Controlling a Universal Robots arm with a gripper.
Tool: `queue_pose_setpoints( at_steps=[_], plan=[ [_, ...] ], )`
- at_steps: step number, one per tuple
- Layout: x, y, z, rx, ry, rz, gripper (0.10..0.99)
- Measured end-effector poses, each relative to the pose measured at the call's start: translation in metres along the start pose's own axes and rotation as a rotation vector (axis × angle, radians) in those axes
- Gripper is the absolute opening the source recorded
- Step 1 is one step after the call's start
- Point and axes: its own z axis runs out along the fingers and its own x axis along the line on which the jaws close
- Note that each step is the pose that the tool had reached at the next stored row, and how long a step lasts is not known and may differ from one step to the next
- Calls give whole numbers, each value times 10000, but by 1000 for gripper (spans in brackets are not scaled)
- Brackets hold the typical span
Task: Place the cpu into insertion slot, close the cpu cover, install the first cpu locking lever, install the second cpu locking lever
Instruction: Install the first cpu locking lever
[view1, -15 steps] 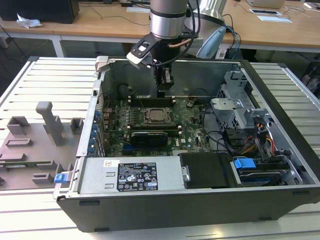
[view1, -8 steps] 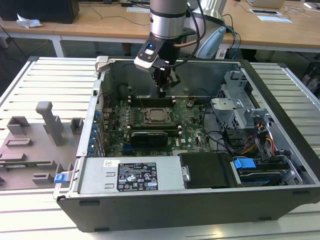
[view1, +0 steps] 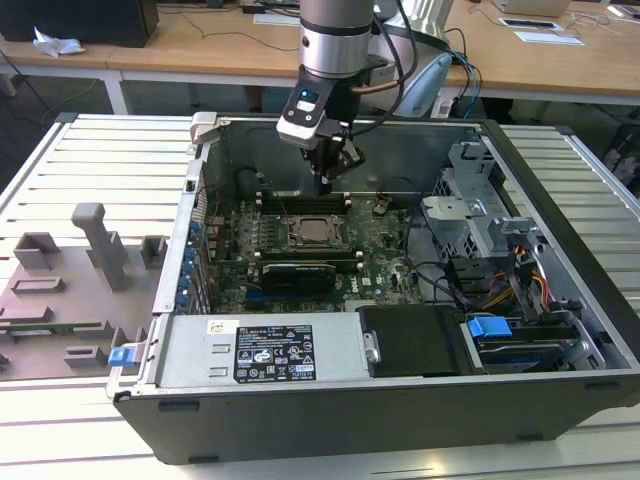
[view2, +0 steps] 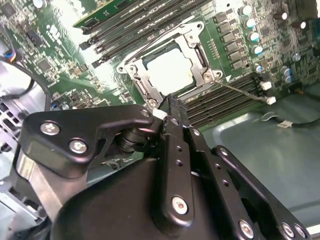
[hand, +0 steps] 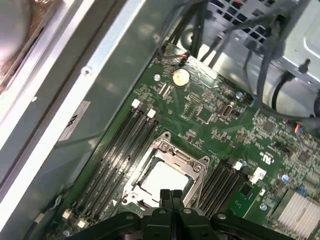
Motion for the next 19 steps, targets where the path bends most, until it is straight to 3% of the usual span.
queue_pose_setpoints(
  at_steps=[19],
  plan=[
    [0,0,0,-91,-19,-3260,106]
  ],
)
